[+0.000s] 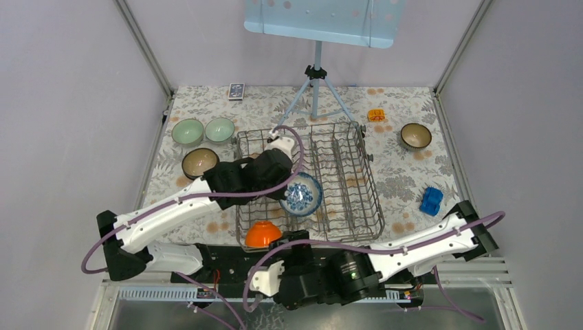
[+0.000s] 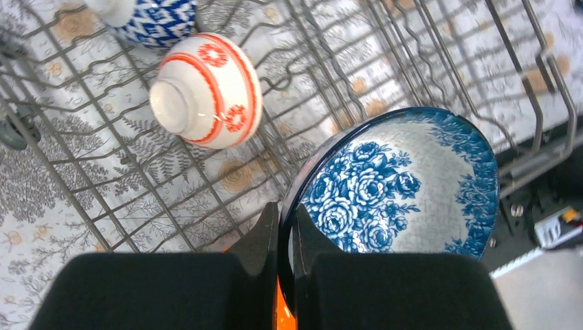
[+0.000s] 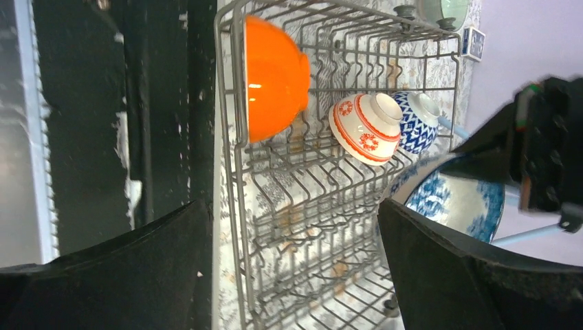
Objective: Unload the bowls from the dish rack
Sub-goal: Place the bowl at the center of the board.
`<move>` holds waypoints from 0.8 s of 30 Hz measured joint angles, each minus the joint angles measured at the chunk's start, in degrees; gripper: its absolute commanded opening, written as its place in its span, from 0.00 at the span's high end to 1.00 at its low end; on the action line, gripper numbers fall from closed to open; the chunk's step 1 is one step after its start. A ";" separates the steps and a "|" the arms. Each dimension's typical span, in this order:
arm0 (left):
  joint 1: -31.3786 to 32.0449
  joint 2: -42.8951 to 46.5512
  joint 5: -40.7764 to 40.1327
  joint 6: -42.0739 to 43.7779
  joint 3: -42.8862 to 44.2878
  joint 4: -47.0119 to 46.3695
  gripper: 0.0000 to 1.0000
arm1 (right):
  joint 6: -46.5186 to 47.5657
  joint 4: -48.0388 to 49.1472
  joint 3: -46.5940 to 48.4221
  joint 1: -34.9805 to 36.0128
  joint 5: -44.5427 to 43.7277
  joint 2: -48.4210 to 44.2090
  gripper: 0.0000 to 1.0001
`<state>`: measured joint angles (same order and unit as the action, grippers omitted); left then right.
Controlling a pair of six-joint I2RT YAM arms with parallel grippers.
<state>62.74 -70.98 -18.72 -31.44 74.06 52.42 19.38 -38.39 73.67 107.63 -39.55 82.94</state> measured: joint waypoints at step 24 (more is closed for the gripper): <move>-10.43 10.88 -6.43 -14.08 -5.79 -3.45 1.00 | -42.91 11.98 4.70 -38.88 4.39 -15.45 0.26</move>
<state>52.31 -60.10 -25.15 -45.52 68.27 48.97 -23.53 -26.41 78.37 68.75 -35.16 67.48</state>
